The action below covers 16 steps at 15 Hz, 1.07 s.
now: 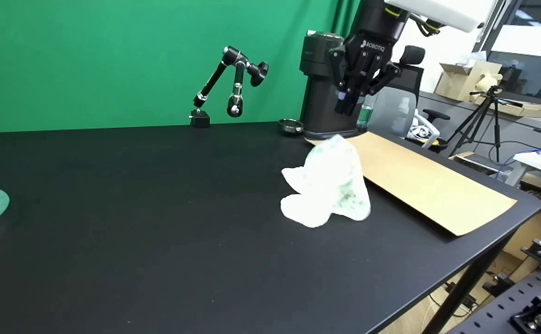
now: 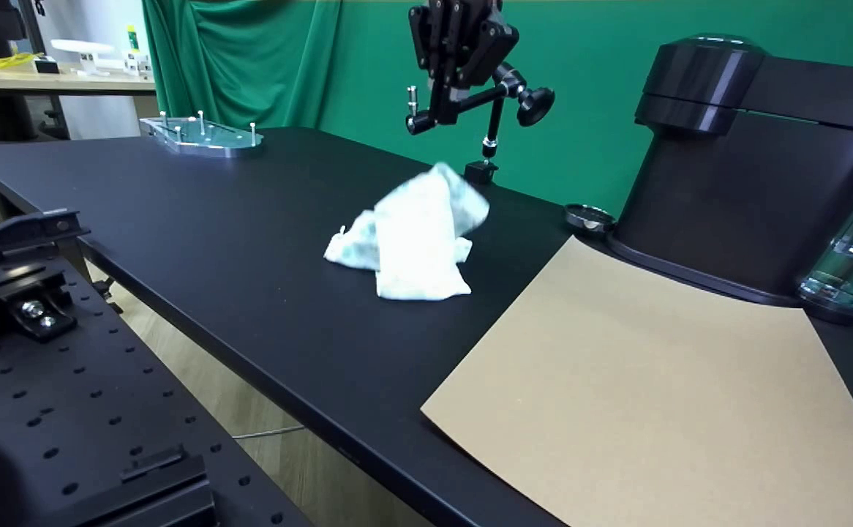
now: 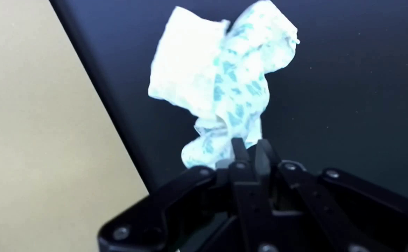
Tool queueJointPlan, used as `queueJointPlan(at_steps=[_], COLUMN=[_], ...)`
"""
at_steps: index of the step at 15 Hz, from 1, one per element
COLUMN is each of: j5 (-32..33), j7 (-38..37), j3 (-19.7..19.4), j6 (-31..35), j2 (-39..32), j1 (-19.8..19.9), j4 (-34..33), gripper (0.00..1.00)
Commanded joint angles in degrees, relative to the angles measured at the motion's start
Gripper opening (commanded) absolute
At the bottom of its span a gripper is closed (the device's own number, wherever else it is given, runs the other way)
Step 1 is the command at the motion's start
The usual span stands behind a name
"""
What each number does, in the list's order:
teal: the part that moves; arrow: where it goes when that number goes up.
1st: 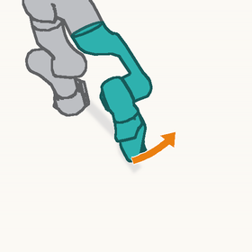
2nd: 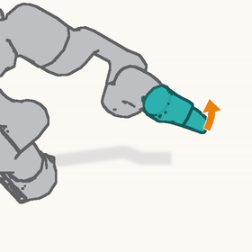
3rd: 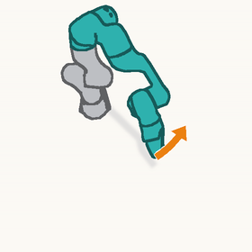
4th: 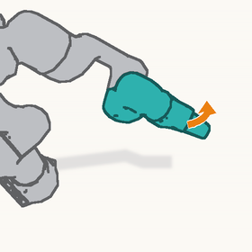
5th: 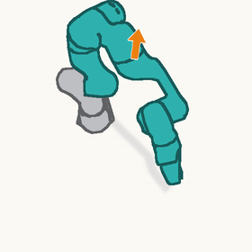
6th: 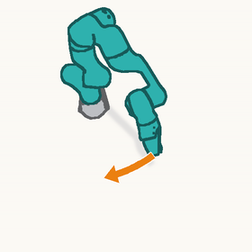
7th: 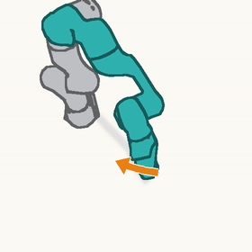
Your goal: Remove the white cloth from the black stand and put it on the table
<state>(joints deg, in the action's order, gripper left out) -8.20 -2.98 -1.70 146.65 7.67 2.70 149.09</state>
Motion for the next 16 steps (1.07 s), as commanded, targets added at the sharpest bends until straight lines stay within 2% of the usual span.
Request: queueJointPlan(at_steps=[1,5,9,13,16], j5=[0.36,3.31,17.18,28.8,28.73], j7=[0.26,-0.27,-7.24,-13.36,-12.51], j3=[-0.91,-0.72,-0.15,0.18,0.31], j6=[-0.61,0.11,4.19,4.99,4.54], j2=[-3.41,-4.49,-4.02,-3.31,-2.84], j1=[0.22,0.31,1.04,1.41,0.86], j4=[-1.87,-1.56,-0.27,-0.04,0.18], gripper=[0.47,0.74,1.0,1.0,1.0])
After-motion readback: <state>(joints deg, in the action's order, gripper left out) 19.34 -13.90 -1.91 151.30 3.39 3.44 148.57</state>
